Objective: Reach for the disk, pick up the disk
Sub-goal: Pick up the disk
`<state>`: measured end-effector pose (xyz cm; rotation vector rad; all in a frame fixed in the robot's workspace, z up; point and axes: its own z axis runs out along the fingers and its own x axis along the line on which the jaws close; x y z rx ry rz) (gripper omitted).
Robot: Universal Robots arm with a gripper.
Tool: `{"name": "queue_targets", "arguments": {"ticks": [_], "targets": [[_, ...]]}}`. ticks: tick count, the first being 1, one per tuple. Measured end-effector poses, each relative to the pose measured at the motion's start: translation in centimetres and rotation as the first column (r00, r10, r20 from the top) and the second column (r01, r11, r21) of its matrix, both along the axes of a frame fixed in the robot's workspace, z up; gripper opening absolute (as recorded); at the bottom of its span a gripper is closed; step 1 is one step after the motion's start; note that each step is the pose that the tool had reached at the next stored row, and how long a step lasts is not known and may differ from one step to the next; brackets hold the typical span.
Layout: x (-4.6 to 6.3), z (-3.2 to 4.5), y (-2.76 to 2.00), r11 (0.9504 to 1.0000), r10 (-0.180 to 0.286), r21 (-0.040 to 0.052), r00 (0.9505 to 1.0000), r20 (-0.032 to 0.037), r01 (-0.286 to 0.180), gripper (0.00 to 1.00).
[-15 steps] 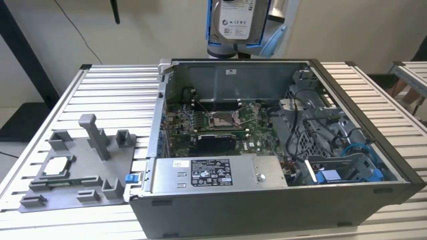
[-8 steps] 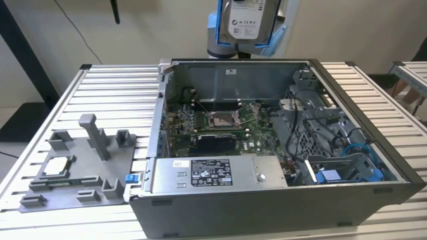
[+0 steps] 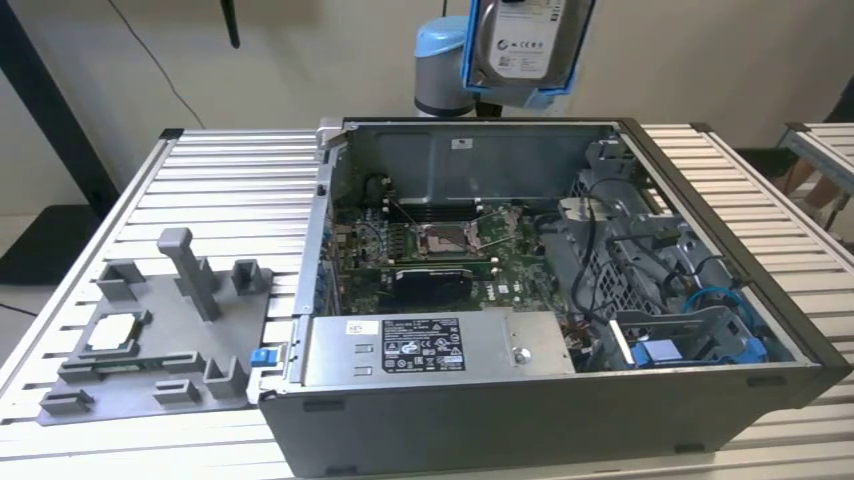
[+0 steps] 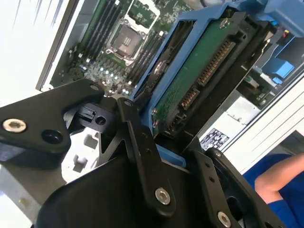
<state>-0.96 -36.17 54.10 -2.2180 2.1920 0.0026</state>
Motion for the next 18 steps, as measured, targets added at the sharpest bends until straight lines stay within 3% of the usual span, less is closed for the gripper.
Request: {"name": "queue_targets", "arguments": {"ticks": [4, 9, 18], "targets": [[1.7, 0.01, 0.0, 1.0, 0.0, -0.0002, 1.0, -0.0001, 0.0, 0.0], [3.0, 0.0, -0.07, 1.0, -0.001, -0.0001, 1.0, -0.0001, 0.001, 0.0], [3.6, 0.0, -0.22, 0.9996, -0.025, 0.0071, 0.9997, 0.0004, 0.025, 0.0]]}}
